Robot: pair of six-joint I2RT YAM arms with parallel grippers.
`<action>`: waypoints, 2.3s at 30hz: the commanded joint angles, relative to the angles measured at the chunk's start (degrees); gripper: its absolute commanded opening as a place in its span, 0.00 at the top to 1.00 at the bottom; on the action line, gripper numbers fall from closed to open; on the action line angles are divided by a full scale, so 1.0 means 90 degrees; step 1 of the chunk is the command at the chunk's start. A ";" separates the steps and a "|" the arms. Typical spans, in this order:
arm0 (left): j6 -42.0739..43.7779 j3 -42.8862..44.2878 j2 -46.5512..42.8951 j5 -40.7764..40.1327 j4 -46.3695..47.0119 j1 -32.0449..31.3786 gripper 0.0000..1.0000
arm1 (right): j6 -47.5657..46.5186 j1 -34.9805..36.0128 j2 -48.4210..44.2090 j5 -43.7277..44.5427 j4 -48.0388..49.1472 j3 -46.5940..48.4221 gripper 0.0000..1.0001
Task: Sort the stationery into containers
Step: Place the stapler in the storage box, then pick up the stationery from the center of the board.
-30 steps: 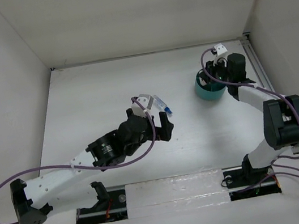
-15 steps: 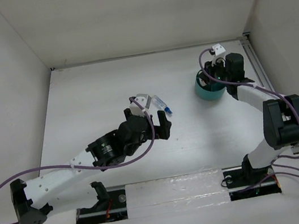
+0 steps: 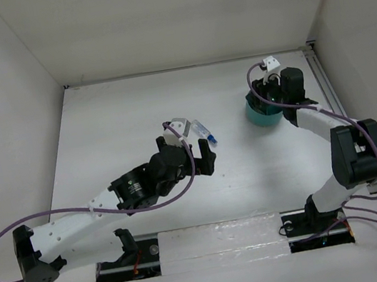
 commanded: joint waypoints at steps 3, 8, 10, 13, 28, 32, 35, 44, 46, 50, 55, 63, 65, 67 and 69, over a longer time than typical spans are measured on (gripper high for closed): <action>-0.0107 0.0094 -0.0096 -0.0259 -0.0041 -0.0018 0.00 | 0.0023 0.0159 -0.0407 -0.0176 0.0245 0.0279 0.41; -0.0301 0.0094 0.0118 -0.0610 -0.0177 -0.0018 0.00 | 0.0228 0.0745 -0.0992 0.0048 0.0245 0.0338 0.00; -0.0564 0.0298 0.0313 -0.0797 -0.0449 0.0204 0.00 | 0.0413 0.1163 -0.1344 0.0776 0.0245 0.0396 0.00; -0.1032 0.0377 0.0537 -0.0671 -0.0636 0.0955 0.00 | 0.0560 0.1623 -0.1676 0.1929 -0.0174 0.0600 0.00; -0.1308 0.3565 0.4442 0.1360 -0.1866 0.2833 0.00 | 0.1995 0.3040 -0.3463 0.4638 -0.2830 0.1051 0.00; -0.1649 0.4468 0.5361 0.1762 -0.2306 0.2834 0.00 | 0.2239 0.3099 -0.3679 0.4805 -0.3114 0.1051 0.00; -0.1922 0.4906 0.5782 0.1762 -0.2676 0.2892 0.00 | 0.2240 0.3099 -0.3903 0.4864 -0.3115 0.0982 0.00; -0.0566 0.5533 0.6212 0.1099 -0.3185 0.2892 0.00 | 0.2240 0.3158 -0.4050 0.4386 -0.3056 0.0924 0.00; -0.0566 0.5612 0.6212 0.1166 -0.3254 0.3067 0.00 | 0.2240 0.3158 -0.4050 0.4287 -0.2998 0.0866 0.00; -0.0702 0.5455 0.6212 0.1703 -0.3107 0.3263 0.00 | 0.2240 0.3100 -0.3991 0.4229 -0.2998 0.0865 0.00; -0.0994 0.5806 0.6855 0.2015 -0.3107 0.3263 0.00 | 0.2240 0.3099 -0.4050 0.4093 -0.2998 0.0865 0.00; -0.1726 0.6071 0.7003 0.2016 -0.3049 0.3263 0.00 | 0.2182 0.3099 -0.4118 0.3917 -0.2939 0.0738 0.00; -0.1806 0.6129 0.7003 0.2016 -0.3049 0.3263 0.00 | 0.2182 0.3099 -0.4118 0.3916 -0.2939 0.0738 0.00; -0.2088 0.6265 0.7198 0.1928 -0.3136 0.3263 0.00 | 0.2182 0.3099 -0.4118 0.3916 -0.2939 0.0738 0.00; -0.2186 0.6353 0.7364 0.1860 -0.3137 0.3263 0.00 | 0.2182 0.3099 -0.4118 0.3858 -0.2880 0.0738 0.00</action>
